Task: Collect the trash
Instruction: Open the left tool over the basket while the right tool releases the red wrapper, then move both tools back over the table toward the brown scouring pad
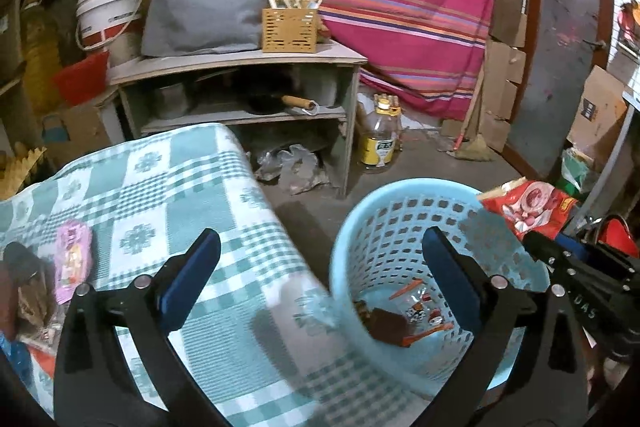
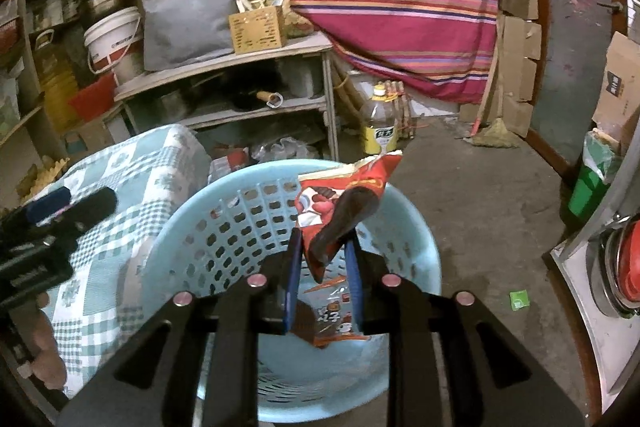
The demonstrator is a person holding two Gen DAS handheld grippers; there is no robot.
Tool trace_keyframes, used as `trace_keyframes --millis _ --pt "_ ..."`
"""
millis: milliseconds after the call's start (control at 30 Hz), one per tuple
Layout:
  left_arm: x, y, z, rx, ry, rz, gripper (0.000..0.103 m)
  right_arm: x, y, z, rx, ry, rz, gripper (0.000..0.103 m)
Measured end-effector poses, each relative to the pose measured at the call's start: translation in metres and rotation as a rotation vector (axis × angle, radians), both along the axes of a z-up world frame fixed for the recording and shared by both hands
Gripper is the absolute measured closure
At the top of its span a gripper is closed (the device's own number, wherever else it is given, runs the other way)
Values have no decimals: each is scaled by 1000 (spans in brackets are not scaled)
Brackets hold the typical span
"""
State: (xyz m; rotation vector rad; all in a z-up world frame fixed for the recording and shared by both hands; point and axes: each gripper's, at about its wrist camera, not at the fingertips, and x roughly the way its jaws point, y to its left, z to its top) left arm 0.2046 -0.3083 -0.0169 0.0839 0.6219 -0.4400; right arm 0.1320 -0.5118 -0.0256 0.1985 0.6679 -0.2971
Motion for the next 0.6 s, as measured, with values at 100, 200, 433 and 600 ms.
trace_keyframes --millis 100,200,433,600 --pt "-1 13 5 4 -9 20 5 5 6 -4 -14 21 1 48" --pt "-2 26 9 10 -16 38 5 7 14 -3 -30 28 -3 35" --pt "-7 77 24 37 -42 102 5 11 44 13 -49 -15 10 16" --pt "-8 127 33 25 -44 169 5 15 78 24 -49 -51 41 12"
